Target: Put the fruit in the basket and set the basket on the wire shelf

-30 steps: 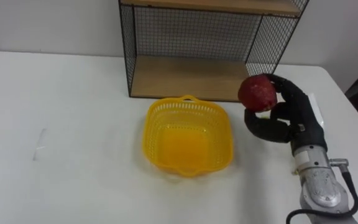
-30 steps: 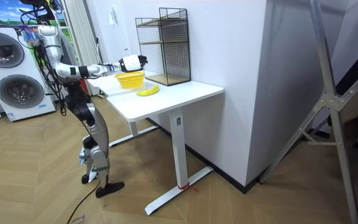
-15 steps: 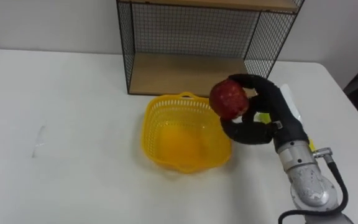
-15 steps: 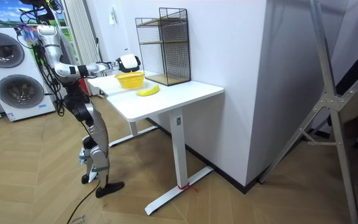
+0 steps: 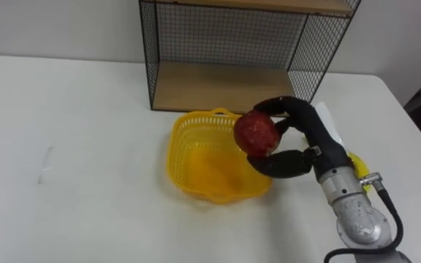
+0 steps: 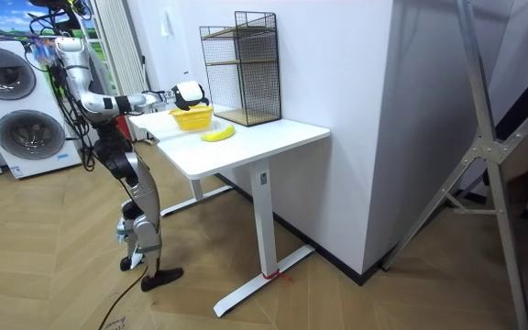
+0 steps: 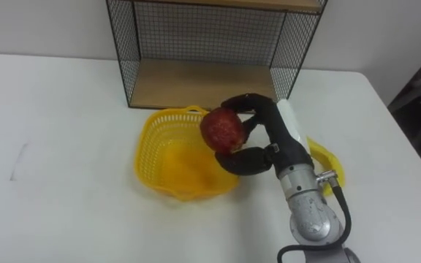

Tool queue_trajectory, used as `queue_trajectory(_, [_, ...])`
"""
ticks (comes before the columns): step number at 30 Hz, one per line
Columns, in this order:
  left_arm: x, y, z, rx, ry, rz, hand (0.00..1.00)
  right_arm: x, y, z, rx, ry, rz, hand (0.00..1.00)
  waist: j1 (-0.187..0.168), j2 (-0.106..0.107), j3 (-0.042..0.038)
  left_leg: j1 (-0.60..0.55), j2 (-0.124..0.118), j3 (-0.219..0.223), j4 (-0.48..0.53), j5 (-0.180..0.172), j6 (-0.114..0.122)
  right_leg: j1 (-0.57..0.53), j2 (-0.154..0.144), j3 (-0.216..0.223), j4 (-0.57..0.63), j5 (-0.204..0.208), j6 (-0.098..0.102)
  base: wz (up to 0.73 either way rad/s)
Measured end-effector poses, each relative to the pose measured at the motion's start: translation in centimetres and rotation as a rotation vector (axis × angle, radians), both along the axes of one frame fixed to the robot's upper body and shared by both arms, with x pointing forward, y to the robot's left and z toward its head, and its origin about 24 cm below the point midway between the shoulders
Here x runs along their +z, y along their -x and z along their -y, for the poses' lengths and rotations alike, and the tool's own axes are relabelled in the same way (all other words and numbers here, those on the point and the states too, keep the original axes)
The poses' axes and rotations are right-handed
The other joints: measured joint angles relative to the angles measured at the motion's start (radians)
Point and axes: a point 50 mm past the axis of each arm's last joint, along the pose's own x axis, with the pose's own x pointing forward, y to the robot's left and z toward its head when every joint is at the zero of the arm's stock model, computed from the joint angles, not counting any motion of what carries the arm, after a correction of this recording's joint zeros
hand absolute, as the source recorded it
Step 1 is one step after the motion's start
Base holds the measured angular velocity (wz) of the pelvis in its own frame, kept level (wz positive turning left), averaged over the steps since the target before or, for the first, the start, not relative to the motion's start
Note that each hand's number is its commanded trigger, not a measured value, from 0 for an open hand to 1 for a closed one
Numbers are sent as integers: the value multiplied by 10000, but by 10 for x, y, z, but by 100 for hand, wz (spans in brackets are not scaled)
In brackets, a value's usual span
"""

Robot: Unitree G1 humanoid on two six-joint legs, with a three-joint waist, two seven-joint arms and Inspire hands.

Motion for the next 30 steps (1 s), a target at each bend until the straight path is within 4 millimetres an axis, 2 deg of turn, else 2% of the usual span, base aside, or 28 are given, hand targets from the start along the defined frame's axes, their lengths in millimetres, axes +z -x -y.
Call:
queue_trajectory(17, [0, 3, 0, 10, -159, -42, 0, -2, 1, -7, 382, -19, -157, 0, -32, -4, -2, -8, 0, -28, 1, 0, 0, 15, -6, -24, 1, 0, 0, 0])
queue_trajectory(28, [0, 2, 0, 1, -119, 5, 0, 2, -1, 3, 5, -127, 41, 0, -46, -52, -25, -16, 0, -28, 6, 0, 0, 16, -10, -40, 0, 0, 1, 0])
queue_trajectory(30, [0, 0, 0, 6, -80, 142, 0, 4, -1, 7, -240, -587, 129, 0, -50, -71, -27, -13, 0, -28, 10, 0, 0, 22, -10, -48, -1, 0, 0, 0])
